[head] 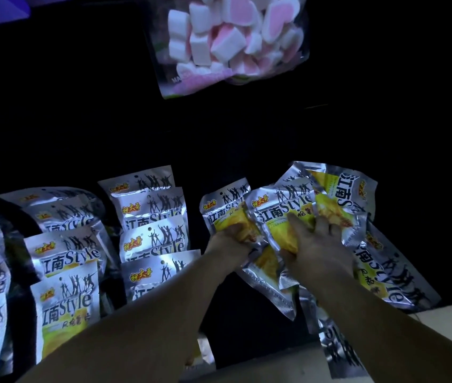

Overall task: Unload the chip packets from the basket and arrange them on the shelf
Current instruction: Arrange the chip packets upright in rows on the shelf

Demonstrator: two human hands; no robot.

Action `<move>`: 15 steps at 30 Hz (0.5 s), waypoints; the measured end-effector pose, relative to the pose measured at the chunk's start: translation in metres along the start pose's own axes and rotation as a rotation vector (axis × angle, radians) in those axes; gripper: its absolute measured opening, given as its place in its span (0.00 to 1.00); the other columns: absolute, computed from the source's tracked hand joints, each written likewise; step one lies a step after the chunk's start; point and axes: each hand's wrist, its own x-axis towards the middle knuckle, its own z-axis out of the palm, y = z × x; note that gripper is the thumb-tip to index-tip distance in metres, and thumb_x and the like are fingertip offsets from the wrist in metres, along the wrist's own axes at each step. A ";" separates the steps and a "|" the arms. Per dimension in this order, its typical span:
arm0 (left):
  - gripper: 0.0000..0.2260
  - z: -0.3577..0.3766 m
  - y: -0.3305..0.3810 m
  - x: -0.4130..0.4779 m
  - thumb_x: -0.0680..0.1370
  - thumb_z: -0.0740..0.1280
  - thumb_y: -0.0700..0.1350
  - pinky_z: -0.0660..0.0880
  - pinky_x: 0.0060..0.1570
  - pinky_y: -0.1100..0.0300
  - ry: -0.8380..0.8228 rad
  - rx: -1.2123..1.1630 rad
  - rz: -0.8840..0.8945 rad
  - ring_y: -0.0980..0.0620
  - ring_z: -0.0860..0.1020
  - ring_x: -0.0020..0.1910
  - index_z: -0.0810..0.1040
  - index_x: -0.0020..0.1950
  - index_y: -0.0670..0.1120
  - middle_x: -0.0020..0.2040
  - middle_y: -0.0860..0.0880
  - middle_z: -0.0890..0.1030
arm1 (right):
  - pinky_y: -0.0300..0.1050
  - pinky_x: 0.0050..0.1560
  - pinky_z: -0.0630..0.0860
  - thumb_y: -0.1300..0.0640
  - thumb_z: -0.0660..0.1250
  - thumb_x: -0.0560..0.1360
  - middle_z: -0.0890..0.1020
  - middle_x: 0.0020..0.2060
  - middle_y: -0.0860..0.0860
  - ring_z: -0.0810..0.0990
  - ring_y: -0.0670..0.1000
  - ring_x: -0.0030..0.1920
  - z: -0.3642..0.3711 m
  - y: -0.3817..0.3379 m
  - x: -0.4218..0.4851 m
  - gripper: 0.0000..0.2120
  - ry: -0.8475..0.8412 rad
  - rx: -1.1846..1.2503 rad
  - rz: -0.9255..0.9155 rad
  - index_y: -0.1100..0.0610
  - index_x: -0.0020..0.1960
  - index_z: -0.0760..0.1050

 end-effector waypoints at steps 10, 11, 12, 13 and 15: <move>0.28 0.011 0.007 0.005 0.80 0.67 0.31 0.68 0.22 0.77 -0.068 -0.156 0.023 0.60 0.72 0.39 0.68 0.79 0.47 0.68 0.47 0.75 | 0.60 0.59 0.78 0.32 0.58 0.78 0.60 0.76 0.56 0.60 0.61 0.74 -0.004 0.008 0.006 0.35 0.006 0.069 -0.036 0.38 0.80 0.49; 0.26 0.010 0.007 0.001 0.80 0.65 0.30 0.68 0.23 0.77 -0.079 -0.142 0.041 0.60 0.73 0.40 0.69 0.78 0.45 0.62 0.49 0.78 | 0.60 0.59 0.79 0.32 0.59 0.78 0.60 0.76 0.56 0.60 0.61 0.74 -0.005 0.008 0.006 0.34 0.005 0.075 -0.032 0.38 0.80 0.50; 0.23 0.007 0.013 -0.010 0.81 0.64 0.30 0.69 0.23 0.77 -0.091 -0.152 0.049 0.60 0.73 0.38 0.70 0.76 0.42 0.53 0.52 0.78 | 0.60 0.58 0.79 0.33 0.59 0.79 0.60 0.76 0.56 0.60 0.61 0.74 -0.005 0.007 0.007 0.34 0.003 0.079 -0.026 0.38 0.80 0.51; 0.21 0.005 0.015 -0.016 0.81 0.64 0.29 0.69 0.24 0.76 -0.084 -0.174 0.045 0.61 0.74 0.34 0.72 0.73 0.42 0.46 0.54 0.75 | 0.60 0.58 0.79 0.33 0.59 0.79 0.60 0.76 0.56 0.60 0.60 0.74 -0.006 0.006 0.007 0.34 -0.002 0.080 -0.019 0.38 0.80 0.51; 0.16 0.007 0.003 -0.003 0.82 0.63 0.30 0.70 0.26 0.77 -0.034 -0.194 0.063 0.62 0.76 0.31 0.75 0.67 0.43 0.41 0.55 0.72 | 0.61 0.58 0.79 0.34 0.60 0.79 0.60 0.76 0.57 0.60 0.61 0.74 -0.006 0.004 0.007 0.33 -0.010 0.076 -0.008 0.38 0.80 0.51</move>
